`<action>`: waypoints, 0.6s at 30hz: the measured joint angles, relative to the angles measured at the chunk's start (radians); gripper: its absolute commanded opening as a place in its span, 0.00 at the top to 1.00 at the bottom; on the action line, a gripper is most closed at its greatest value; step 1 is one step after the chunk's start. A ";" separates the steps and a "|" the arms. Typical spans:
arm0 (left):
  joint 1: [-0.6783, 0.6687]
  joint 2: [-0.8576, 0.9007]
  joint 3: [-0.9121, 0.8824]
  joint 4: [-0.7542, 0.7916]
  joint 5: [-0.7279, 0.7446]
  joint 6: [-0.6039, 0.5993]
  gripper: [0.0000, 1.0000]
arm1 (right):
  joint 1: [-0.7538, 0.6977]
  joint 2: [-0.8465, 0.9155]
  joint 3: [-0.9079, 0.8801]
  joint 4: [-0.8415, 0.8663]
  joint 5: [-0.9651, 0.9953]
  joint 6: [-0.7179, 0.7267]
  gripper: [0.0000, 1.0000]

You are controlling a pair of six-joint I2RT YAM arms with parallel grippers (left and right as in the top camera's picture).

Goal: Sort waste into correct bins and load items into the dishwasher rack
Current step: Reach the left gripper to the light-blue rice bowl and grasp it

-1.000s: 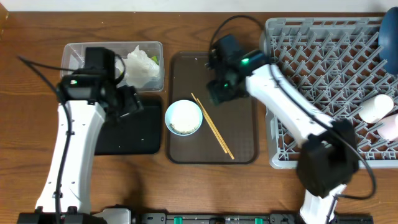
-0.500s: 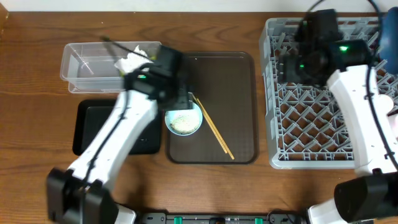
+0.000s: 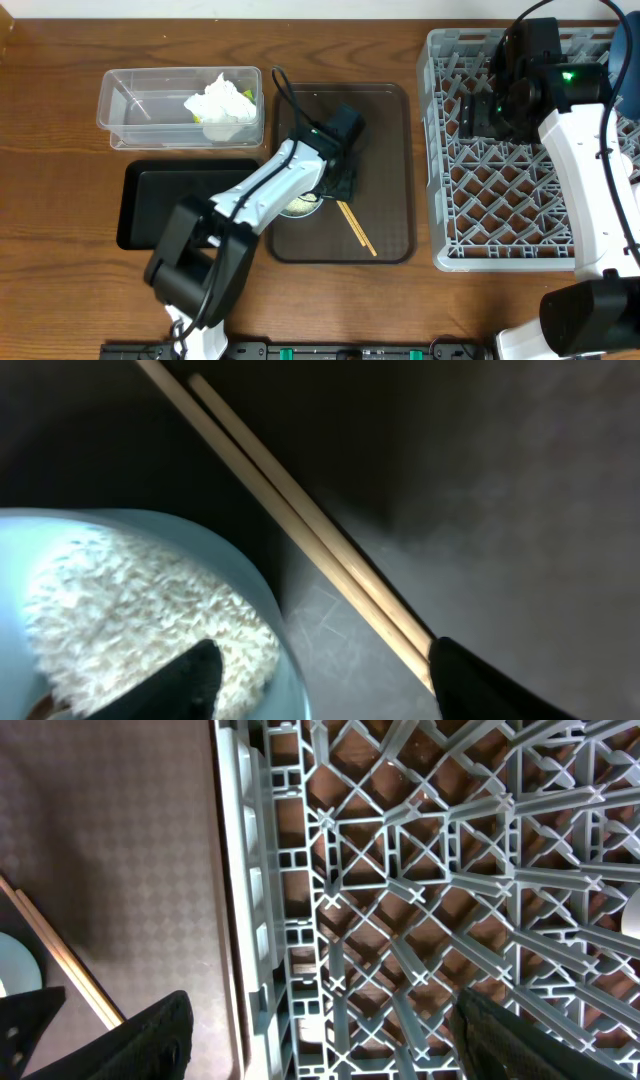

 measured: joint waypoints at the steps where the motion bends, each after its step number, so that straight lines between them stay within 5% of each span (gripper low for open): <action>1: 0.000 0.010 0.000 0.000 0.000 0.000 0.43 | 0.000 0.000 0.000 0.000 0.000 0.000 0.19; 4: 0.000 0.028 0.000 0.001 0.000 -0.002 0.55 | 0.000 0.000 0.000 -0.004 0.000 0.000 0.19; 18: -0.011 0.033 0.000 0.004 0.000 0.000 0.81 | 0.000 0.000 0.000 -0.015 0.000 0.000 0.18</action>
